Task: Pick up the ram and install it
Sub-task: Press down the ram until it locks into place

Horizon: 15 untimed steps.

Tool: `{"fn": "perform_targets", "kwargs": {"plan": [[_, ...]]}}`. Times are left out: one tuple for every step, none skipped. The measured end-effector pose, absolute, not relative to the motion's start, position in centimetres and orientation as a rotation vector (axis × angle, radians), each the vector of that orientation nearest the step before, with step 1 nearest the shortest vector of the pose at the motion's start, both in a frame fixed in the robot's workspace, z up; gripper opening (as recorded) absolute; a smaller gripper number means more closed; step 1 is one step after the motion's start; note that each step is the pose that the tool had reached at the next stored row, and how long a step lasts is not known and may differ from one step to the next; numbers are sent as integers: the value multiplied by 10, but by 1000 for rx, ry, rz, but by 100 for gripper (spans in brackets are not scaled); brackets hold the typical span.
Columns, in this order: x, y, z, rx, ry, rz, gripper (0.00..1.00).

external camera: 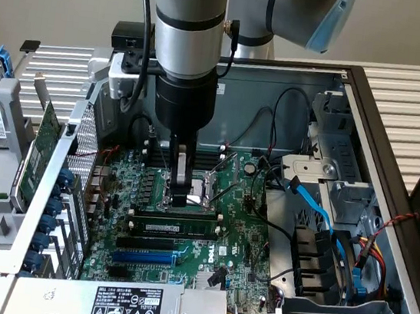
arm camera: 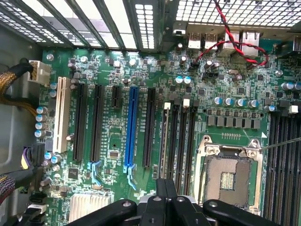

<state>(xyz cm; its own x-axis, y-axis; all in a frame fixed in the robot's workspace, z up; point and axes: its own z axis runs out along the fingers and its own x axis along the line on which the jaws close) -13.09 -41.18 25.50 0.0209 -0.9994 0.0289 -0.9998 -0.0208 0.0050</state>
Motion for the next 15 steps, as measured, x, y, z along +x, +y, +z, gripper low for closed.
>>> {"fn": "perform_targets", "kwargs": {"plan": [[-131,-412,255,2215,-2194,27,10],[-131,-412,255,2198,-2210,26,10],[-131,-412,255,2128,-2278,25,10],[-131,-412,255,2068,-2332,24,10],[-131,-412,254,2034,-2361,24,10],[-131,-412,254,1983,-2404,23,10],[-131,-412,254,1959,-2423,22,10],[-131,-412,254,1938,-2439,22,10],[-131,-412,254,1916,-2456,22,10],[-131,-412,254,1895,-2473,21,10],[-131,-412,254,1874,-2489,21,10],[-131,-412,253,1853,-2504,21,10],[-131,-412,253,1832,-2519,20,10],[-131,-412,253,1811,-2534,20,10],[-131,-412,253,1788,-2550,20,10]]}}
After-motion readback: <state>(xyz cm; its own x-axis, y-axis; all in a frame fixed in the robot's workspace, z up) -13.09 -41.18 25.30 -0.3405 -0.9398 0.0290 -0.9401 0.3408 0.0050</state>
